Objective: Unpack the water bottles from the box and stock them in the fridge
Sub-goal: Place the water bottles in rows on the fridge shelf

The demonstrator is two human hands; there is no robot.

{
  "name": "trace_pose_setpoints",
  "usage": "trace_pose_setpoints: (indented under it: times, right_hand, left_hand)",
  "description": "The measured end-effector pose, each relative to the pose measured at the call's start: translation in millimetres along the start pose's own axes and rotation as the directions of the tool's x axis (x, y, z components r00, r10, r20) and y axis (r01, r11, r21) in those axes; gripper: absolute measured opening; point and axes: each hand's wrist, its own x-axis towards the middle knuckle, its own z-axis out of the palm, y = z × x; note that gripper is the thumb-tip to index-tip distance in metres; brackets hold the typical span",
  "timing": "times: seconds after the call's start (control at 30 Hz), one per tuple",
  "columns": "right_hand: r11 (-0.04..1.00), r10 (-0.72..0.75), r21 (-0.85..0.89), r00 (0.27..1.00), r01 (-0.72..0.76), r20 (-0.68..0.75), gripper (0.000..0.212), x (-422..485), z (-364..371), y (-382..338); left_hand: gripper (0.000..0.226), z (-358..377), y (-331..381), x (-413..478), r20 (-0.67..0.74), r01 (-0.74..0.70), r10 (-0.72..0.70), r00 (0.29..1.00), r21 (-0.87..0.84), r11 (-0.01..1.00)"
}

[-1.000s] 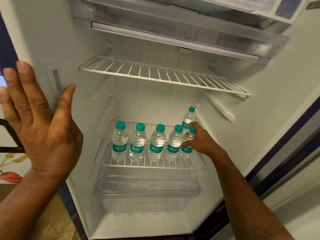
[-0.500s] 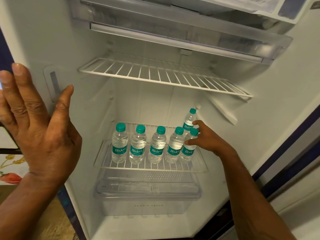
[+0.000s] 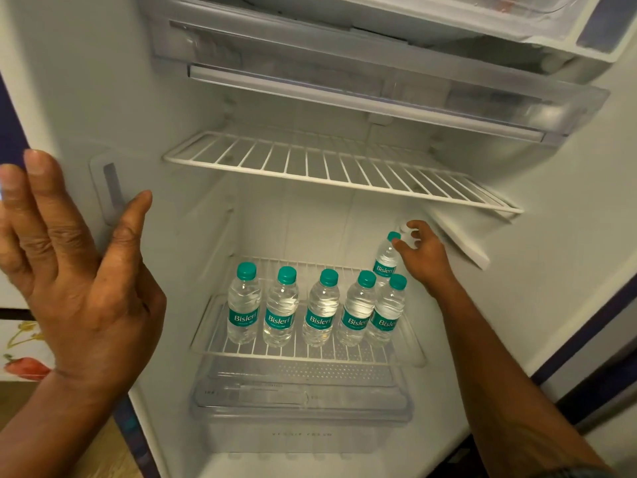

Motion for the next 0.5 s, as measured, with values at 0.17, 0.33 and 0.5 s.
trace_pose_setpoints:
  times: [0.17,0.33,0.5]
  right_hand:
    - [0.995,-0.015,-0.094,0.999,0.02,0.051,0.049,24.9,17.4,11.0]
    - [0.992,0.011,-0.124,0.991,0.006,0.133,0.05,36.4,26.1,18.9]
    - [0.983,-0.003,-0.181,0.984,0.037,0.18,0.051,41.6,30.2,28.7]
  left_hand:
    - [0.052,0.7,-2.5,-0.3,0.005,-0.015,0.015,1.0,-0.002,1.0]
    - [0.052,3.1,-5.0,-1.5,0.045,-0.031,0.032,0.998,-0.023,0.999]
    - [0.056,-19.2,15.1,-5.0,-0.128,-0.271,0.262,0.957,-0.057,0.961]
